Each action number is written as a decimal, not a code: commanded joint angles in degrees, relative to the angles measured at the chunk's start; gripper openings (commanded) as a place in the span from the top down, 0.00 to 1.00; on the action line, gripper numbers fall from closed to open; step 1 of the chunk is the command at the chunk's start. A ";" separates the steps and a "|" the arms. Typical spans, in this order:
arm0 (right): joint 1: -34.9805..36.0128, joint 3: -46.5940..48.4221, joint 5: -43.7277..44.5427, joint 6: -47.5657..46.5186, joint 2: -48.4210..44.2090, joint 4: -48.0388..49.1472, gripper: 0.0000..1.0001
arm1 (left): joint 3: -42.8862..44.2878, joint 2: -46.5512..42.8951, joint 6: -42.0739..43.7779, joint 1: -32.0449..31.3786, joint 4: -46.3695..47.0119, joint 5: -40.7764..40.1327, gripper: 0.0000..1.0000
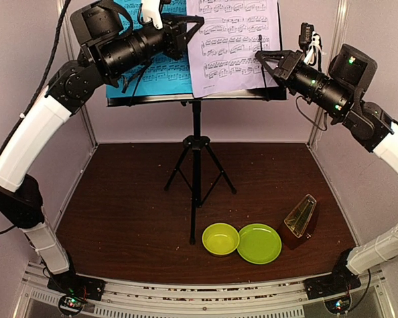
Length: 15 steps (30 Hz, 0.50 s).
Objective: Set up the instrument practice props
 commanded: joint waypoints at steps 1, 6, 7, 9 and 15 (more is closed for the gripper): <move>-0.34 -0.58 -3.12 -1.83 -1.09 2.57 1.00 | 3.01 1.61 1.77 1.27 -0.20 4.63 1.00; -0.25 -0.63 -4.27 -2.33 -0.89 3.13 1.00 | 3.45 2.32 2.26 1.54 -0.10 6.62 0.98; -0.27 -0.63 -4.44 -2.33 -0.92 3.14 1.00 | 3.84 2.64 2.24 1.62 -0.35 6.83 0.98; -0.30 -0.63 -4.55 -2.37 -0.92 3.16 1.00 | 4.49 2.97 2.13 1.71 -0.87 7.02 0.98; -0.26 -0.79 -5.04 -2.51 -0.92 3.55 1.00 | 4.51 3.35 2.03 1.73 -0.93 6.75 0.88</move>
